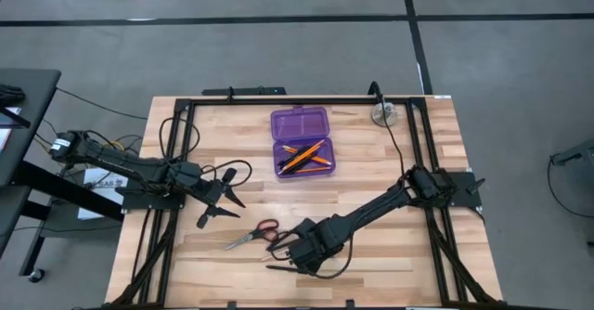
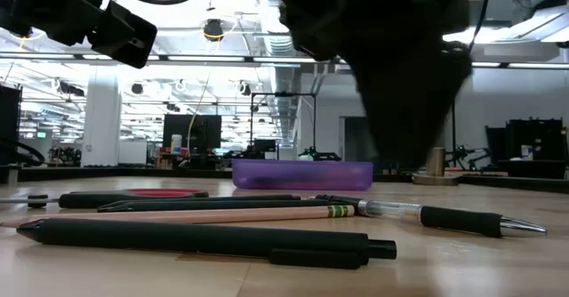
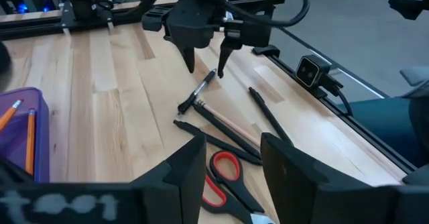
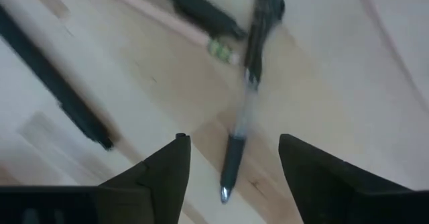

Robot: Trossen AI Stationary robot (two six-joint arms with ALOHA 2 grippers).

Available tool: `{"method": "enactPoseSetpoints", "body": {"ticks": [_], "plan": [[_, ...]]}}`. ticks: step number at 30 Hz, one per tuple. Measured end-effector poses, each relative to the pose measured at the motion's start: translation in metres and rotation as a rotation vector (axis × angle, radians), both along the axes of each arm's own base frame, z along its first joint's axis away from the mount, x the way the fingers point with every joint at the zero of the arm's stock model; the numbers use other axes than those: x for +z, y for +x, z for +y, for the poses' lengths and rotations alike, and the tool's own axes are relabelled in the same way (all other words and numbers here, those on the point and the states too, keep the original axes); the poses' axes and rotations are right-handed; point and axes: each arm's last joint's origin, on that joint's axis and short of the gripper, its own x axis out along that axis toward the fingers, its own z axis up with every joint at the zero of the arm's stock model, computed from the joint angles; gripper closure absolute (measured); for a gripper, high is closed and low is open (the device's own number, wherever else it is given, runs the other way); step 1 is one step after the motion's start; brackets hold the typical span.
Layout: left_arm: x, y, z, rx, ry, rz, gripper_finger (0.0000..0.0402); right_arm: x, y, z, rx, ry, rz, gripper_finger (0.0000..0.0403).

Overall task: Pick & place school supplies into a supply box
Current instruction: Put the black pen into the purple supply box

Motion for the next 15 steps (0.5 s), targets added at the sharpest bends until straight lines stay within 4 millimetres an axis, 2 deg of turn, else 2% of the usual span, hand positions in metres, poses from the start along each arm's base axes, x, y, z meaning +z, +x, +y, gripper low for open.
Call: {"method": "enactPoseSetpoints", "body": {"ticks": [15], "plan": [[0.000, 0.000, 0.000, -0.010, 0.000, 0.002, 0.0271, -0.021, -0.007, 0.010, 0.005, -0.003, 0.073, 0.0186]]}}
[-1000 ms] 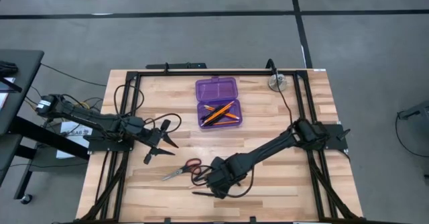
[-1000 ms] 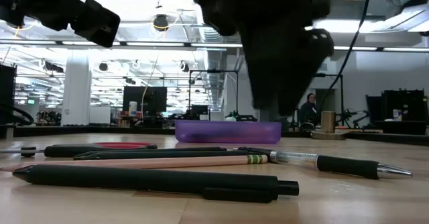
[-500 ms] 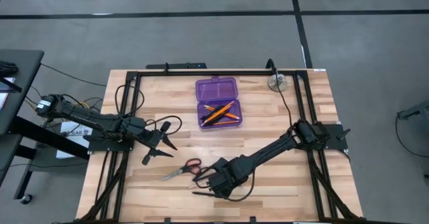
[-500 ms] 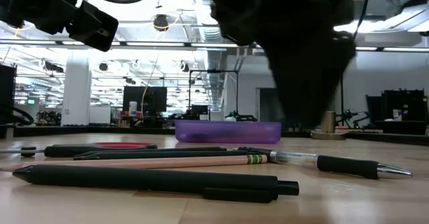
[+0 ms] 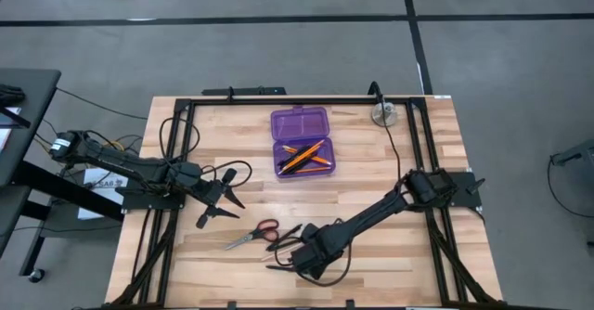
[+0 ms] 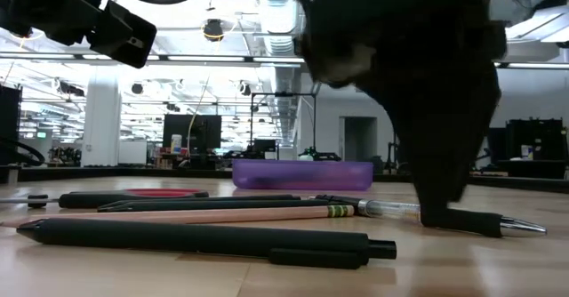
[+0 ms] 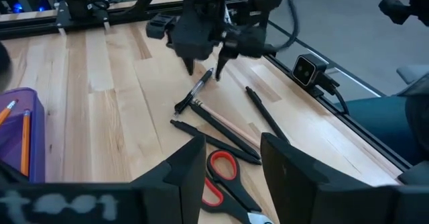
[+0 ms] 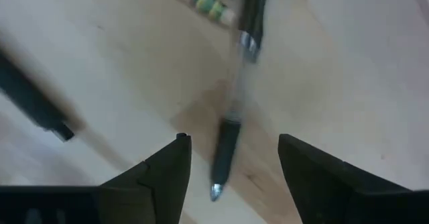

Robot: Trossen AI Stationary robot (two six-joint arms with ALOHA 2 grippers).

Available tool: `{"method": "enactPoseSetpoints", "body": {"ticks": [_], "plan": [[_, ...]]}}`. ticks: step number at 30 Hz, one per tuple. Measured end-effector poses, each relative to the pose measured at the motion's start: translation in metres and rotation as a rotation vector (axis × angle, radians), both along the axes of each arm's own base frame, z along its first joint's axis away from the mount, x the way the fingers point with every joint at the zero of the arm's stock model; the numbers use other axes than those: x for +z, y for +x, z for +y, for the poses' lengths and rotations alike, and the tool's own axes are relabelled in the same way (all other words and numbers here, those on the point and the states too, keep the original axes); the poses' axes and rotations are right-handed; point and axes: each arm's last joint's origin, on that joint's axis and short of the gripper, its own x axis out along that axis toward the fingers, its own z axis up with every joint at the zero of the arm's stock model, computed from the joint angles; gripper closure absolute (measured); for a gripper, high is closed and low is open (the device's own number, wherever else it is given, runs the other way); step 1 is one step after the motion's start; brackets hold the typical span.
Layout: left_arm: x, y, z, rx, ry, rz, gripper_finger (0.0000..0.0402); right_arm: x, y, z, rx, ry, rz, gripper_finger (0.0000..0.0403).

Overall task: Pick & place school supplies into a supply box
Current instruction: Put the black pen into the purple supply box

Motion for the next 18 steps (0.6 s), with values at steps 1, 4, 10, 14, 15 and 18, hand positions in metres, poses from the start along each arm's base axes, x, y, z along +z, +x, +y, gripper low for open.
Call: {"method": "enactPoseSetpoints", "body": {"ticks": [1, 4, 10, 14, 15, 18], "plan": [[0.000, 0.000, 0.000, 0.000, 0.000, 0.000, 0.0271, -0.002, 0.000, 0.000, 0.006, -0.005, 0.006, 0.0186], [0.000, 0.000, 0.000, 0.000, 0.000, 0.000, 0.0271, -0.011, 0.002, 0.001, 0.012, -0.018, 0.009, 0.0188], [0.000, 0.000, 0.000, 0.000, 0.000, 0.000, 0.0271, -0.026, 0.005, -0.002, 0.013, -0.032, 0.053, 0.0200], [0.000, 0.000, 0.000, 0.000, -0.001, 0.000, 0.0271, -0.029, 0.006, -0.004, -0.014, -0.031, 0.058, 0.0223], [0.000, 0.000, 0.000, 0.001, -0.001, 0.000, 0.0271, -0.029, 0.007, -0.005, -0.021, -0.031, 0.060, 0.0231], [0.000, 0.000, 0.000, 0.001, -0.001, 0.001, 0.0271, -0.030, 0.007, -0.007, -0.035, -0.033, 0.065, 0.0260]]}}
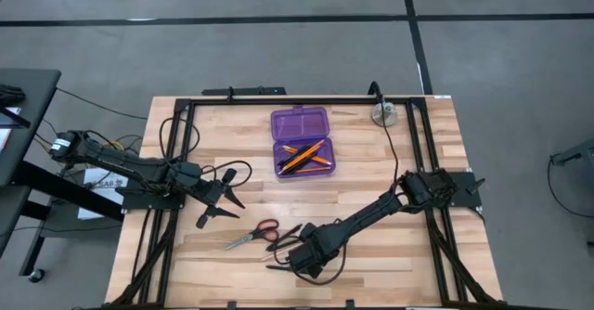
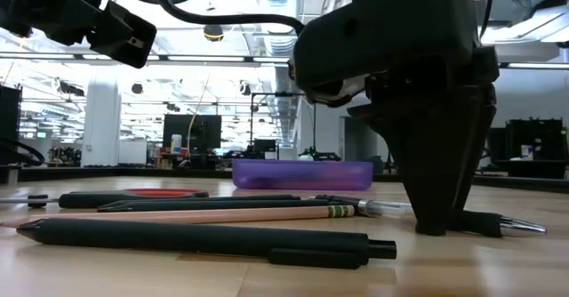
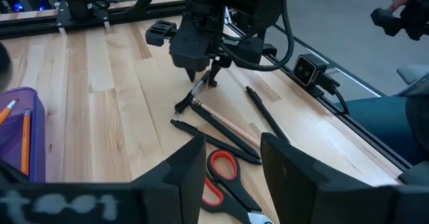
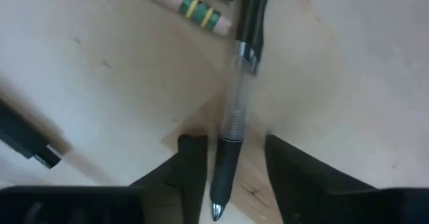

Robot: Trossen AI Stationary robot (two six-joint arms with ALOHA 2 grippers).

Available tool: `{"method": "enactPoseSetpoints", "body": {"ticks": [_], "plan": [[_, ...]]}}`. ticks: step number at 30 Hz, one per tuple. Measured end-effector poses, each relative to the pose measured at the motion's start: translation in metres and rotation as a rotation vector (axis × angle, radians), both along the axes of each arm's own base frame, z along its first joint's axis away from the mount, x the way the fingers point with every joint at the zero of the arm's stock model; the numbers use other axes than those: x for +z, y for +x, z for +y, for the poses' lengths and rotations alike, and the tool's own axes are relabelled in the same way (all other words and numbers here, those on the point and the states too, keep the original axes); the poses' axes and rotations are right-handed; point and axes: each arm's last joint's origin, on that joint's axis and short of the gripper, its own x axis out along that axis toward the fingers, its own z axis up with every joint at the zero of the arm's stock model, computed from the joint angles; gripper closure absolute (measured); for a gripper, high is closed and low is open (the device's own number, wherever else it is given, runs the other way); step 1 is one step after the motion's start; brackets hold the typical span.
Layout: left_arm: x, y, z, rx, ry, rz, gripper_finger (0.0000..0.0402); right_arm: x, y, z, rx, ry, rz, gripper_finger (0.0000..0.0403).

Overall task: Pick & place school supplies into a supply box
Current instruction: Put the black pen into the purple supply box

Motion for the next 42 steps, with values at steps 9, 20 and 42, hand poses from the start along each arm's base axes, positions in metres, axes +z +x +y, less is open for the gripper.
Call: {"method": "enactPoseSetpoints", "body": {"ticks": [9, 20, 42], "plan": [[0.000, 0.000, 0.000, 0.000, 0.000, 0.002, 0.0271, -0.001, 0.000, -0.007, -0.101, -0.022, 0.031, 0.0353], [-0.001, 0.000, 0.000, -0.008, -0.001, 0.010, 0.0271, 0.000, 0.000, -0.012, -0.207, -0.054, 0.043, 0.0392], [-0.001, -0.001, 0.000, -0.011, 0.005, 0.013, 0.0271, 0.092, -0.009, -0.078, -0.134, -0.282, -0.035, 0.0400]]}}
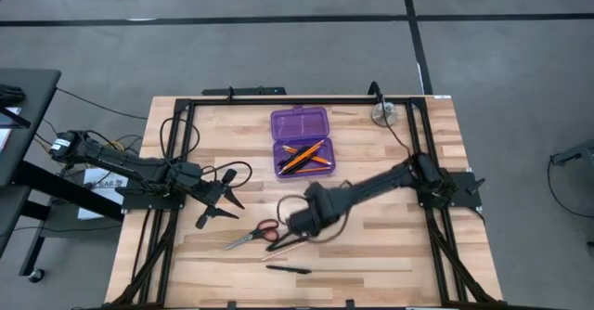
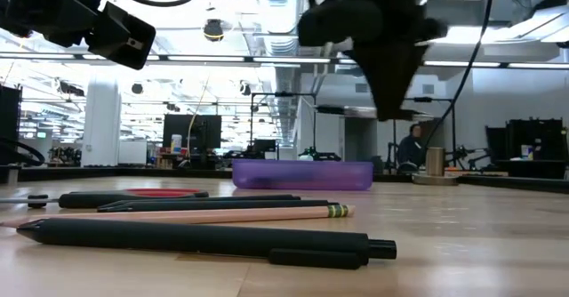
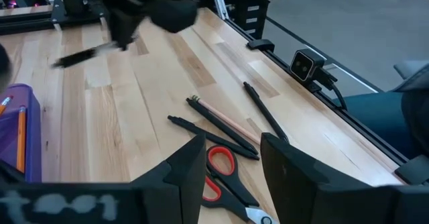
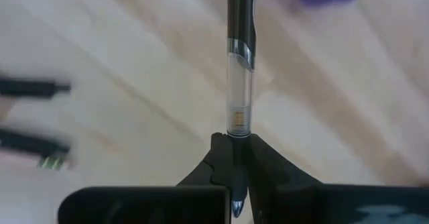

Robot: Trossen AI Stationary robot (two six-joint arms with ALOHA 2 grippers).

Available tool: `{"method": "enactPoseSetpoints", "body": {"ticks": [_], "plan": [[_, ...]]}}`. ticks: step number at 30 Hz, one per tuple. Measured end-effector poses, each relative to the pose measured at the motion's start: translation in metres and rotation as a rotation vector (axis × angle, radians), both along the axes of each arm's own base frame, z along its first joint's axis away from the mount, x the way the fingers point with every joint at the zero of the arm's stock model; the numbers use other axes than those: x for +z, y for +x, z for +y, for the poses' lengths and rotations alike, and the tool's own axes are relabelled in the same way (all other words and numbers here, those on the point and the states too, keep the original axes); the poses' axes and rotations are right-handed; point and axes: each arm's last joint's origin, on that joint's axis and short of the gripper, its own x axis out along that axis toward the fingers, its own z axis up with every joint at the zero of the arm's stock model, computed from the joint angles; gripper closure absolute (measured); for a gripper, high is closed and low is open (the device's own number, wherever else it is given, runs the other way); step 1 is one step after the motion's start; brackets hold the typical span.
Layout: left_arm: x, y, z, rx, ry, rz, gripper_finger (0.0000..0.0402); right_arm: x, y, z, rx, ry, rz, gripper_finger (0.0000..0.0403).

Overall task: Pick & place school supplies into a supply box
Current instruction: Put the black pen into the purple supply box

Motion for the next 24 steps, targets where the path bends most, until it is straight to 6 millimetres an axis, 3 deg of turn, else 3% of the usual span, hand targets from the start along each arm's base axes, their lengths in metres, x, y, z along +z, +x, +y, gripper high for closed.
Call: {"method": "enactPoseSetpoints", "body": {"ticks": [5, 16, 24], "plan": [[0.000, 0.000, 0.000, 0.000, -0.001, 0.000, 0.0271, 0.013, 0.010, -0.044, 0.087, 0.015, -0.009, 0.0400], [0.000, 0.000, 0.000, 0.007, -0.019, 0.009, 0.0271, 0.010, 0.038, -0.151, 0.250, 0.025, -0.101, 0.0400], [0.000, 0.000, 0.000, 0.011, -0.023, 0.011, 0.0271, 0.006, 0.034, -0.192, 0.334, 0.081, -0.073, 0.0399]]}}
